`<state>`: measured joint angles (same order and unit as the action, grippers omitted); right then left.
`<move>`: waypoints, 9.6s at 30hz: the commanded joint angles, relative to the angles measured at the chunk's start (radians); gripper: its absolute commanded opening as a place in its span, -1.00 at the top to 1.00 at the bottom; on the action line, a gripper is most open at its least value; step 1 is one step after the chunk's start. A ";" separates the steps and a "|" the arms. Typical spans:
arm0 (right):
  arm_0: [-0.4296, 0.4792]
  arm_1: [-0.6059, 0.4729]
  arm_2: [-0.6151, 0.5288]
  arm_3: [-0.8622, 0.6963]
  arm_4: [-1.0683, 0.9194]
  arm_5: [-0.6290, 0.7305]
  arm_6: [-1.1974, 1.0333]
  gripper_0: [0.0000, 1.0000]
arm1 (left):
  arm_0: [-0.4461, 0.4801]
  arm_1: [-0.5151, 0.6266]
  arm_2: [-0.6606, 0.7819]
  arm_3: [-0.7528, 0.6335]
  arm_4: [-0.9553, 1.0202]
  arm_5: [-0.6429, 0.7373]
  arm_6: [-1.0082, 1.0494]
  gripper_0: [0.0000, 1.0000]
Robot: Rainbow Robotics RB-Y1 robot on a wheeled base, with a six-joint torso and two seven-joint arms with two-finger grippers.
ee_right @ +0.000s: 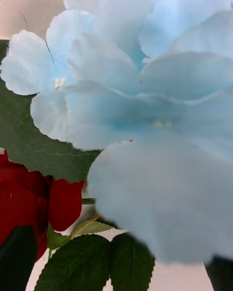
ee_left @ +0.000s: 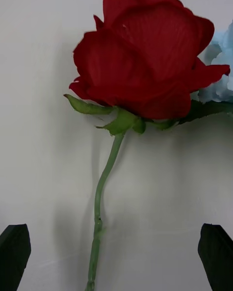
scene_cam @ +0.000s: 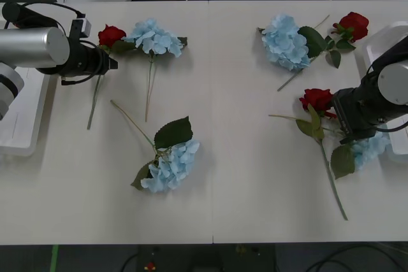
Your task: Put the red flowers into the right box and the blue flowers into the left box
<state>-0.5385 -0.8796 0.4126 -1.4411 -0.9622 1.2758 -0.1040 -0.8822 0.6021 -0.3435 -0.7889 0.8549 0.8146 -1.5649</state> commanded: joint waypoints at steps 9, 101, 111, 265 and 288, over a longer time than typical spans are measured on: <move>0.058 0.016 0.006 0.038 0.054 -0.088 0.007 -0.94 | -0.049 -0.022 -0.026 0.069 -0.025 -0.015 0.025 -1.00; -0.121 -0.104 -0.058 -0.012 -0.371 -0.128 1.842 1.00 | 0.167 0.034 -0.108 -0.469 1.529 0.250 -1.014 1.00; -0.121 -0.105 0.066 0.061 -0.294 -0.164 1.882 1.00 | 0.167 0.005 -0.200 -0.596 1.621 0.110 -1.015 1.00; -0.064 -0.185 -0.198 0.507 0.537 -0.108 1.584 1.00 | 0.548 0.283 0.259 -0.639 1.563 -0.031 -0.934 -1.00; -0.090 -0.127 -0.198 0.577 0.570 -0.154 1.600 -0.77 | 0.517 0.401 0.143 -0.501 1.851 -0.118 -1.140 -1.00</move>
<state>-0.5741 -0.9923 0.2389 -0.8643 -0.3403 1.1111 1.4951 -0.3385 0.9150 -0.1092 -1.2827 2.5803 0.7638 -2.6329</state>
